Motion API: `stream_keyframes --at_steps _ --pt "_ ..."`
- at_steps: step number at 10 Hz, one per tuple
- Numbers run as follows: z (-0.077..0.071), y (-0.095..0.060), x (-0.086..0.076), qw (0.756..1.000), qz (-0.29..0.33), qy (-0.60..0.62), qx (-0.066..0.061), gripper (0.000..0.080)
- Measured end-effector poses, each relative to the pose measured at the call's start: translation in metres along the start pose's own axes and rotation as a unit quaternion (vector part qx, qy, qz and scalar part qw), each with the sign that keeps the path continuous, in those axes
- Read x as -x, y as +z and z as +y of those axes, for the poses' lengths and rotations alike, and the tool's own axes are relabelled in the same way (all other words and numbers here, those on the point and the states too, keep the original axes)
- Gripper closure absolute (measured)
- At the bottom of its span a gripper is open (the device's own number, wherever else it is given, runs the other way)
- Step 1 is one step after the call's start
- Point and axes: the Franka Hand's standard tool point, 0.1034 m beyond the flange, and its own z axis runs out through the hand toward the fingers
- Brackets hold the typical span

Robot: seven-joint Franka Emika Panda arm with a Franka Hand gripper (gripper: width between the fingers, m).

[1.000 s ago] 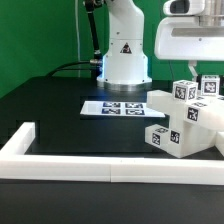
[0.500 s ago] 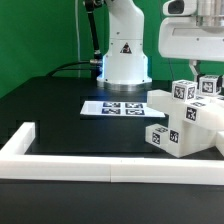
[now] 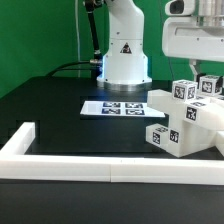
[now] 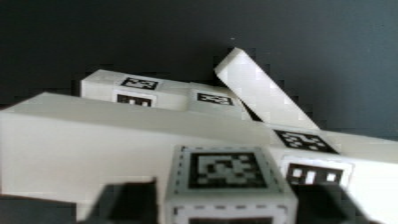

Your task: Assemble chair

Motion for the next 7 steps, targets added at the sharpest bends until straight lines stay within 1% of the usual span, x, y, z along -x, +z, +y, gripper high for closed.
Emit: stream_keyframes --at_steps 1,2,3,4,5,7 --pt "0.0000 0.0000 0.0000 1.000 0.000 -0.015 0.000 0.0255" --pt "-0.0005 -0.0005 0.0006 1.000 -0.001 -0.024 0.002 0.0255" --pt "-0.0012 -0.0007 0.0010 0.999 0.001 -0.050 0.003 0.0173" --pt "-0.0009 -0.0008 0.0003 0.994 0.003 -0.110 0.005 0.0173" --pt "-0.0004 -0.0010 -0.0009 0.988 0.003 -0.152 0.005 0.0154" --pt "-0.0004 -0.0010 -0.0008 0.976 0.003 -0.216 0.005 0.0151"
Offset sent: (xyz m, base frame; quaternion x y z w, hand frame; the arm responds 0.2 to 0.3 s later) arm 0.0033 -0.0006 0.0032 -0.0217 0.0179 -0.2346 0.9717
